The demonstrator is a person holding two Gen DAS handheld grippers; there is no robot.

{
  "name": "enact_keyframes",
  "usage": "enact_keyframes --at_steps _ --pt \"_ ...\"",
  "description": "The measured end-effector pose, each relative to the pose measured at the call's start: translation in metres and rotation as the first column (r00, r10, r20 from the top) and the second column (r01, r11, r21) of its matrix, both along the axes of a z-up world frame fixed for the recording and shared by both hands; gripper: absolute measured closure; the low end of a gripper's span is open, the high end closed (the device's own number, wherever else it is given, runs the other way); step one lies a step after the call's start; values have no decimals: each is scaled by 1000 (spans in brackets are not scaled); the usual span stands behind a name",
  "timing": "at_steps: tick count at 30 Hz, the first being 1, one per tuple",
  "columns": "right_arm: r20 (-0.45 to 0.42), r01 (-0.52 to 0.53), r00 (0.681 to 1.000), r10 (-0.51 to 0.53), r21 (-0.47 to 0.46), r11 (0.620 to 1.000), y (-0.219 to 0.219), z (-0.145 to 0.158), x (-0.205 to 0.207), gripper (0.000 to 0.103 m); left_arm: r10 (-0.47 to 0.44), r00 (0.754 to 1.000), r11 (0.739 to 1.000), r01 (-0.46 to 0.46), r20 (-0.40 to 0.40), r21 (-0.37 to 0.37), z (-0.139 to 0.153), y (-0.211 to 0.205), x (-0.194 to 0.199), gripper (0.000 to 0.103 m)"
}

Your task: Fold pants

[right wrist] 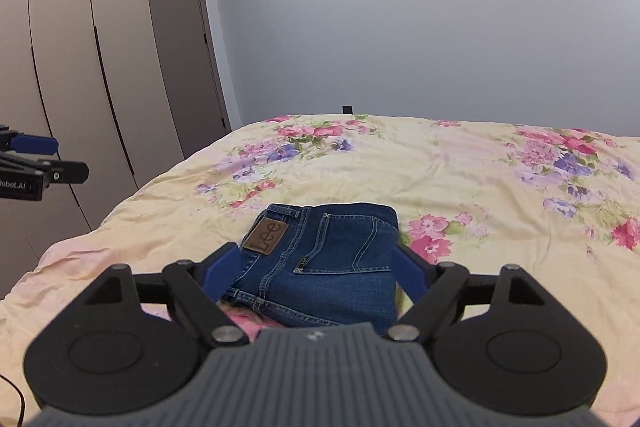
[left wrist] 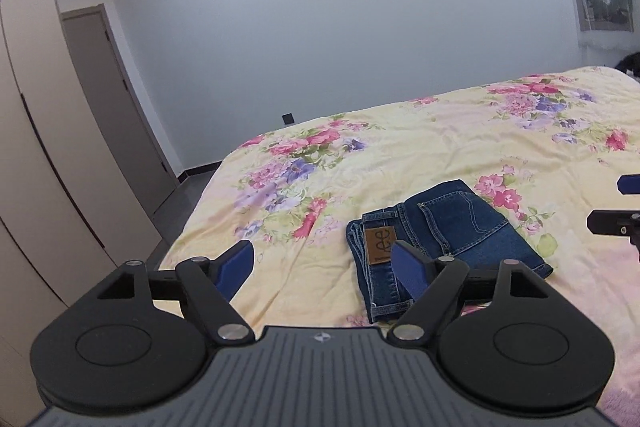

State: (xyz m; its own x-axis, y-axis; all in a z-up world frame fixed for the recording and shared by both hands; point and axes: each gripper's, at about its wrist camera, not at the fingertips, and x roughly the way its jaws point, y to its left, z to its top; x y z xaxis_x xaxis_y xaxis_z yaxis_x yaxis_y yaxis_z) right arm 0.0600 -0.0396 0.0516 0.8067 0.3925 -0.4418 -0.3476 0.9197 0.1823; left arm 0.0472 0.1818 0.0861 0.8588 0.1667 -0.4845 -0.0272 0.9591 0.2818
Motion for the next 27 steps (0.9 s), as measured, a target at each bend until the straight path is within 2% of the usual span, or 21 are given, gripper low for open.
enact_keyframes --at_steps 4,9,13,20,23,27 --pt "24 32 999 -31 -16 999 4 -11 -17 21 38 999 989 -39 -8 -141 -23 1 -6 11" --pt "10 77 997 -77 13 997 10 -28 -19 21 91 996 981 -93 -16 -171 -56 -7 -2 11" --pt "-3 93 996 -93 7 996 18 -39 -11 21 125 990 964 -136 -60 -227 -80 -6 6 11" --pt "-26 86 996 -88 -43 995 38 -60 13 21 164 979 957 -188 -120 -221 -104 -9 23 11" --pt "-27 94 995 -98 -108 990 48 -70 23 21 193 971 958 -217 -138 -187 -111 -12 34 11" --pt "-20 104 994 -109 -153 983 56 -80 33 21 183 972 967 -205 -148 -152 -121 -18 44 11"
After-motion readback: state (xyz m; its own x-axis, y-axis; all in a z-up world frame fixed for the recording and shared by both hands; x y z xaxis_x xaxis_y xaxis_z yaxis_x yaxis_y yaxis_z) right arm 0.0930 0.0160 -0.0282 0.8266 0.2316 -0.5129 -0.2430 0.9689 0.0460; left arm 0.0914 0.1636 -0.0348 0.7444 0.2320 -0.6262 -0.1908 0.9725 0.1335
